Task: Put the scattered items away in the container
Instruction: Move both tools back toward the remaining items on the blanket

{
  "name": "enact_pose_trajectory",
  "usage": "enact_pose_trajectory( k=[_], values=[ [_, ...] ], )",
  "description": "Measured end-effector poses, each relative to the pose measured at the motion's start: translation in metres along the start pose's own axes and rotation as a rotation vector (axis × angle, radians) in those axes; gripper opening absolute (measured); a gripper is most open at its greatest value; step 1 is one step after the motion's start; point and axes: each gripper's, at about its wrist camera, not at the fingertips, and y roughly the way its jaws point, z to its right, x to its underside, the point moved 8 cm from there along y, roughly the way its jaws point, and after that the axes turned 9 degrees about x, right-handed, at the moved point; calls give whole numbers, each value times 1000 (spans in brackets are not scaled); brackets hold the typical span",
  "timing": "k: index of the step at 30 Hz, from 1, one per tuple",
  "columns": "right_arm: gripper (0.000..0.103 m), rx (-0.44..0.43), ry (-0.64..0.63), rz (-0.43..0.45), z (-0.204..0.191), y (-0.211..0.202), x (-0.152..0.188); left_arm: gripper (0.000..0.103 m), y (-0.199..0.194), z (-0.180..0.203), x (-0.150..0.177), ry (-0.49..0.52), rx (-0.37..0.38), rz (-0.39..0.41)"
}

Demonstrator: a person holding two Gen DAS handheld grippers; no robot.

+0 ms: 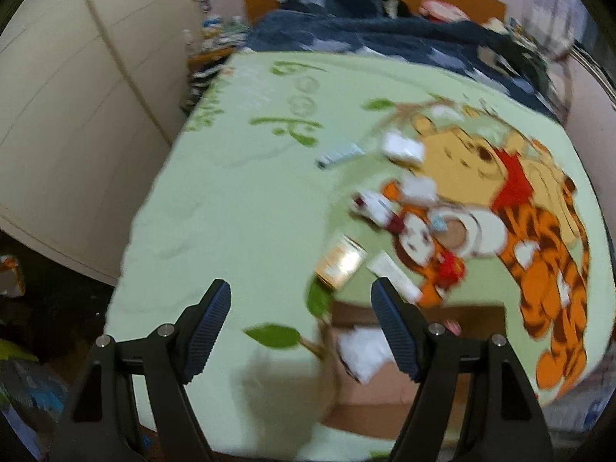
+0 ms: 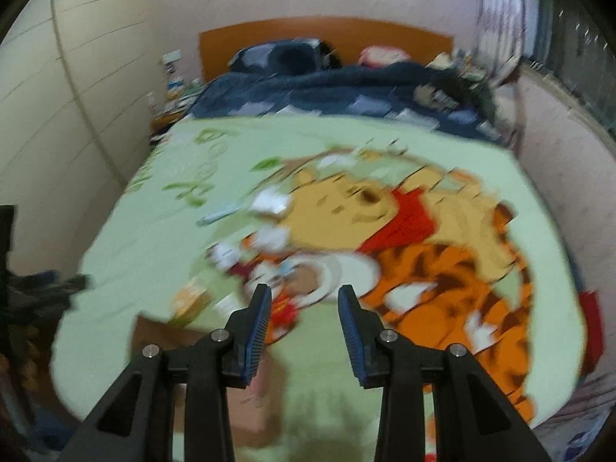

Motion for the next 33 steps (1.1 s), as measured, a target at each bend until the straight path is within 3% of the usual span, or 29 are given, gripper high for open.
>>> enact_pose_trajectory(
  k=[3,5,7,11,15,20,23,27,30,31,33],
  values=[
    [42,64,5,33,31,5,-25,87,-3,-23,-19,-43,-36,37],
    [73,71,23,48,43,10,-38,92,-5,-37,-31,-68,-55,61],
    [94,44,62,50,49,18,-44,96,-6,-46,-37,-92,-69,71],
    [94,-31,150,50,51,34,-50,97,-6,-55,-42,-134,-77,74],
    [94,-49,182,81,44,41,-53,97,-1,-54,-50,-134,-86,87],
    [94,-79,160,122,29,50,-59,98,9,-48,-68,-86,-108,97],
    [94,-107,145,163,28,59,-74,99,24,-43,-79,-72,-74,68],
    [94,-88,73,162,31,84,-104,99,50,-39,-104,-65,-13,30],
    [94,-86,23,113,26,118,-125,99,76,-36,-129,-130,160,9],
    [94,-85,6,96,24,130,-132,102,90,-35,-135,-185,248,-20],
    [94,-80,-34,48,16,157,-144,103,124,-40,-137,-304,314,-108]
  ],
)
